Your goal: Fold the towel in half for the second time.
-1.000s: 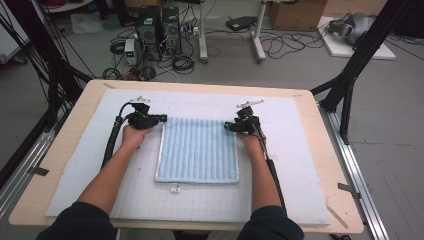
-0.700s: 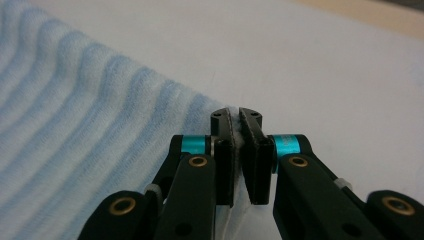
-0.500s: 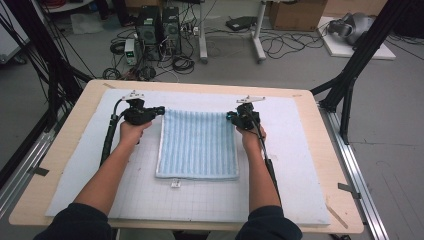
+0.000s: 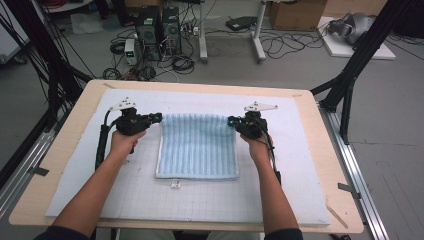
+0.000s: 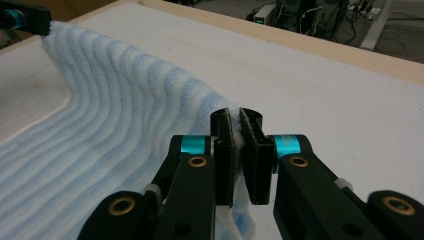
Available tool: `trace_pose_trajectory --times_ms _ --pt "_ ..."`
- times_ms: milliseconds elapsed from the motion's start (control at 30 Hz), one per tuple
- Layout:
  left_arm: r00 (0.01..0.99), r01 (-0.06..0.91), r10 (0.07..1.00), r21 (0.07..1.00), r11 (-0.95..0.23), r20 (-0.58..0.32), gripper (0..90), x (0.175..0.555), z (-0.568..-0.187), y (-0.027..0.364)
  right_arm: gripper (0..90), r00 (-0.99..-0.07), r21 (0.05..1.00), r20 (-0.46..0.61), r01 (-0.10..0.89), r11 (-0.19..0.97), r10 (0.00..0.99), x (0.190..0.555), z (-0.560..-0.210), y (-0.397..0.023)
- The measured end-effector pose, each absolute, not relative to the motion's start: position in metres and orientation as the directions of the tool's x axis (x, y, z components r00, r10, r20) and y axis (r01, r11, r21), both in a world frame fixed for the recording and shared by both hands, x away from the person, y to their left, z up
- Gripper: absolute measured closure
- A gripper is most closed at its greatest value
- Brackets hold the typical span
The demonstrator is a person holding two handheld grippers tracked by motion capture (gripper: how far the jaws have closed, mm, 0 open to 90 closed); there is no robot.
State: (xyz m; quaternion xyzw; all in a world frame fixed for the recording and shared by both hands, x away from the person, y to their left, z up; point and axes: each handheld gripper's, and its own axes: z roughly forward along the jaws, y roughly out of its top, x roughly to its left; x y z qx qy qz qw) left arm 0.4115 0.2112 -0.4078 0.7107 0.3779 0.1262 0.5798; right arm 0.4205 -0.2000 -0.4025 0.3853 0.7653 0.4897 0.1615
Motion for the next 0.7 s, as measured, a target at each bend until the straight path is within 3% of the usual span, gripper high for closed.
trace_pose_trajectory --times_ms 700 --pt "0.719 0.358 0.659 0.931 -0.075 -0.223 87.1 0.336 -0.429 0.221 83.8 -0.730 0.889 0.099 0.371 0.270 0.677 0.351 -0.402 -0.206"
